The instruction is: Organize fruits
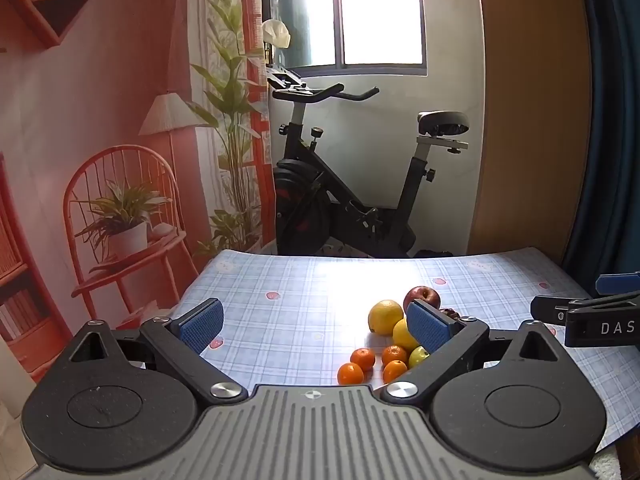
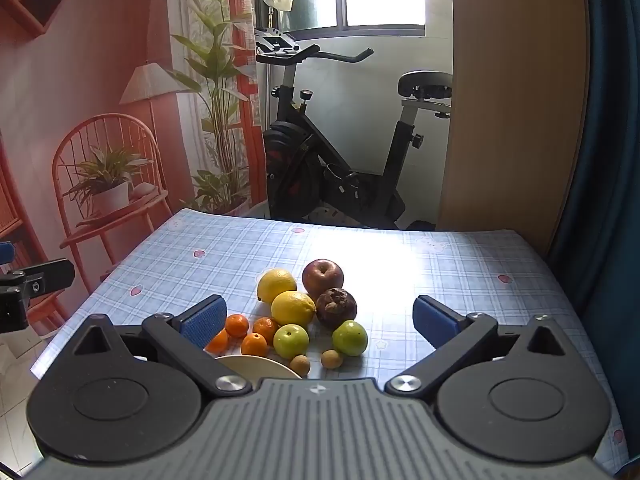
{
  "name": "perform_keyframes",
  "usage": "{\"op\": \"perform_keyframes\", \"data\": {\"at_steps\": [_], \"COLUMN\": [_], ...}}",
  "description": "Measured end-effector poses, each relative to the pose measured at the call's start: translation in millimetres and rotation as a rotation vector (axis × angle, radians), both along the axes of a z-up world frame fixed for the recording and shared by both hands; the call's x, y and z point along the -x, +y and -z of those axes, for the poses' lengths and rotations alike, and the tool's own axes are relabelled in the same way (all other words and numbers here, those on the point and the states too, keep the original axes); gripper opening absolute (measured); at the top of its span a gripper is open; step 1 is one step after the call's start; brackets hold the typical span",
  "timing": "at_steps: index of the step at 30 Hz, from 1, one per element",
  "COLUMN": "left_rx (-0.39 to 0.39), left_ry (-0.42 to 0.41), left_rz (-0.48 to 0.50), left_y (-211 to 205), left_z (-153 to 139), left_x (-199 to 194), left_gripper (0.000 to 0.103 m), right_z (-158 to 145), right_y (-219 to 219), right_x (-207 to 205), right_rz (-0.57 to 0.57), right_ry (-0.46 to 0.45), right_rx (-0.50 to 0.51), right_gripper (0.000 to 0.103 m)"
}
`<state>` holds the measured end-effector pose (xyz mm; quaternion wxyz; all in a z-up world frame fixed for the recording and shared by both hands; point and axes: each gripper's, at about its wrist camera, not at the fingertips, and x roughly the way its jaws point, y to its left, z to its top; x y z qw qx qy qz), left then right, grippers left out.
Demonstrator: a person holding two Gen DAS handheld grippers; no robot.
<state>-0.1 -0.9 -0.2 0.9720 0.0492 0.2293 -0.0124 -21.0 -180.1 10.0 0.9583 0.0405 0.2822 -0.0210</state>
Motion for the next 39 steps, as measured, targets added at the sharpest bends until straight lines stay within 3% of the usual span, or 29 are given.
{"op": "perform_keyframes", "data": {"at_steps": [12, 39], "left_rx": [0.011, 0.009], "left_ry": [-0.008, -0.019], "left_rz": [0.003, -0.002], "left_y": [8.3, 0.4], "left_z": [-12.4, -8.9], "left_x": [3.3, 5.9], "left_gripper": [0.099, 0.099], "right_z": [-3.7, -5.0], "right_y": [0.4, 2.8], "right_x": [1.5, 2.4], "right_rz": [0.008, 0.016], "right_ry": [-0.005, -0.019], "right_rx": [0.013, 0.022], "right_gripper": [0.101, 0.101]}}
